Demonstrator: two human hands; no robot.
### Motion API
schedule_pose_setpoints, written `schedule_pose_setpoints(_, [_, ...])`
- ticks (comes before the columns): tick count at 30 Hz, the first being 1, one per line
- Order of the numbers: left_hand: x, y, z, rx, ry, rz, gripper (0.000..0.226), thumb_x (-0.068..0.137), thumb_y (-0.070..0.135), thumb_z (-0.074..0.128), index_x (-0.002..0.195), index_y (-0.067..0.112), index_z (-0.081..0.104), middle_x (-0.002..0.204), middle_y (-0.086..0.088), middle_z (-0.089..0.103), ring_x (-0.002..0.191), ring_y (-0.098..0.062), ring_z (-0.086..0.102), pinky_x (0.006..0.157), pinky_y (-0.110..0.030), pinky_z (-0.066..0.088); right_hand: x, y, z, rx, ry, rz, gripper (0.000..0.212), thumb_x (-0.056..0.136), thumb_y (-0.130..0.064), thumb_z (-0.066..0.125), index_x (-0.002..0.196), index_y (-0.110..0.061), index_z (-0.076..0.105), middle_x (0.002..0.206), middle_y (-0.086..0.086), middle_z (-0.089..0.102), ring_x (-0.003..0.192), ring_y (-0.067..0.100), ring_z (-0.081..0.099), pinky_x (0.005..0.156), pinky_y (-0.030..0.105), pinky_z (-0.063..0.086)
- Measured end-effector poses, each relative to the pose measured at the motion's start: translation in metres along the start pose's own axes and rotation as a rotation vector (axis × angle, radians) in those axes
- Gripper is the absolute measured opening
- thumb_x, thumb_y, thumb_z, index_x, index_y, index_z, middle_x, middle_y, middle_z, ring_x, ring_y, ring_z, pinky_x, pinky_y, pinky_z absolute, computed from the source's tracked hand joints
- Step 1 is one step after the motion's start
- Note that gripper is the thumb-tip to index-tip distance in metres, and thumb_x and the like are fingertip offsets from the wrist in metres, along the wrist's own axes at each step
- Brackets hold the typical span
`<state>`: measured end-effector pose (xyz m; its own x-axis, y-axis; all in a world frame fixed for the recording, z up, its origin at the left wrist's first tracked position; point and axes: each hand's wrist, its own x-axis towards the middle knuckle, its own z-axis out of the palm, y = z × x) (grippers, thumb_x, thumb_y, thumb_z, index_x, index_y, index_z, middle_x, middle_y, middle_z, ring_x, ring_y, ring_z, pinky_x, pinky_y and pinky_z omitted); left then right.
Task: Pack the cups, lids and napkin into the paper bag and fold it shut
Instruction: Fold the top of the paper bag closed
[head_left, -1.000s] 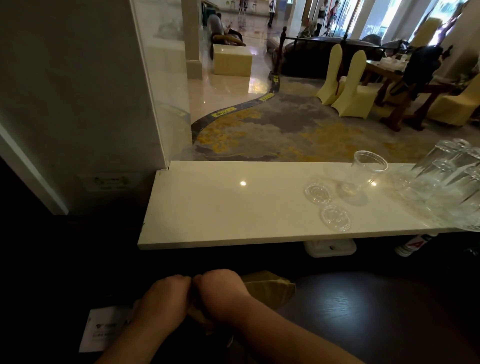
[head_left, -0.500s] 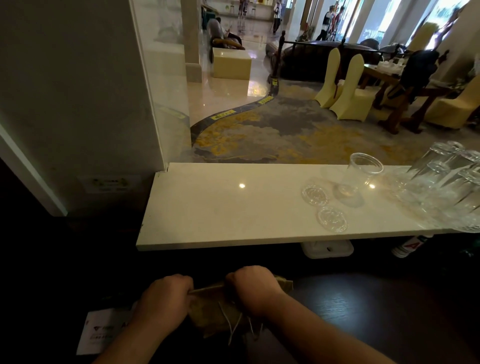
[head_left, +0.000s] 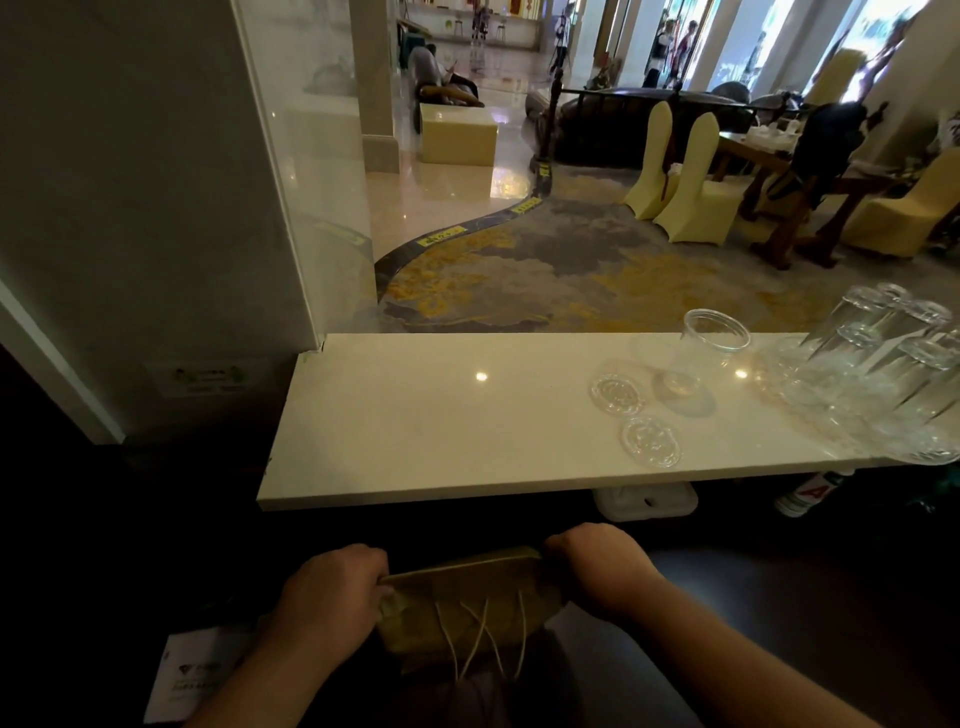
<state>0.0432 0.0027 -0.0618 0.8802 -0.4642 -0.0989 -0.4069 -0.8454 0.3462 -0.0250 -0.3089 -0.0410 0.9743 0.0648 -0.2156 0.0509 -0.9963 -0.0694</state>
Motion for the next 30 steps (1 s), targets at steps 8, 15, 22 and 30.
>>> schedule_pose_setpoints(8, [0.0, 0.003, -0.001, 0.008, 0.006, -0.013, 0.015, 0.095, 0.041, 0.064, 0.084, 0.031, 0.063, 0.09, 0.011, 0.065, 0.081, -0.008, 0.063, 0.069, -0.029, 0.054, -0.006, 0.012, 0.011, 0.076, 0.013, 0.056, 0.019, 0.089, -0.03, 0.052, 0.101, -0.026, 0.067, 0.091, -0.003, 0.069, 0.086, 0.02, 0.068, 0.065, 0.03, 0.049])
schedule_pose_setpoints(15, [0.001, 0.001, 0.001, -0.007, 0.025, -0.011, 0.016, 0.097, 0.038, 0.062, 0.085, 0.028, 0.065, 0.088, 0.01, 0.065, 0.079, -0.01, 0.062, 0.067, -0.03, 0.052, -0.01, 0.014, 0.01, 0.091, 0.031, 0.044, 0.016, 0.09, -0.031, 0.053, 0.098, -0.026, 0.066, 0.089, -0.003, 0.068, 0.084, 0.019, 0.066, 0.063, 0.029, 0.045])
schedule_pose_setpoints(22, [0.001, -0.001, -0.001, 0.041, 0.064, 0.011, 0.015, 0.095, 0.036, 0.063, 0.085, 0.026, 0.067, 0.085, 0.007, 0.067, 0.079, -0.015, 0.068, 0.065, -0.033, 0.054, -0.014, 0.013, -0.002, 0.097, 0.008, 0.009, 0.016, 0.089, -0.035, 0.055, 0.097, -0.026, 0.065, 0.082, -0.007, 0.059, 0.086, 0.019, 0.065, 0.064, 0.029, 0.042])
schedule_pose_setpoints(30, [0.005, 0.006, -0.012, 0.07, 0.123, 0.024, 0.016, 0.098, 0.035, 0.058, 0.083, 0.03, 0.058, 0.078, 0.011, 0.056, 0.071, -0.01, 0.055, 0.061, -0.034, 0.049, -0.019, 0.014, -0.02, 0.095, 0.01, 0.028, 0.018, 0.085, -0.04, 0.058, 0.087, -0.022, 0.059, 0.078, -0.004, 0.058, 0.078, 0.019, 0.062, 0.057, 0.029, 0.038])
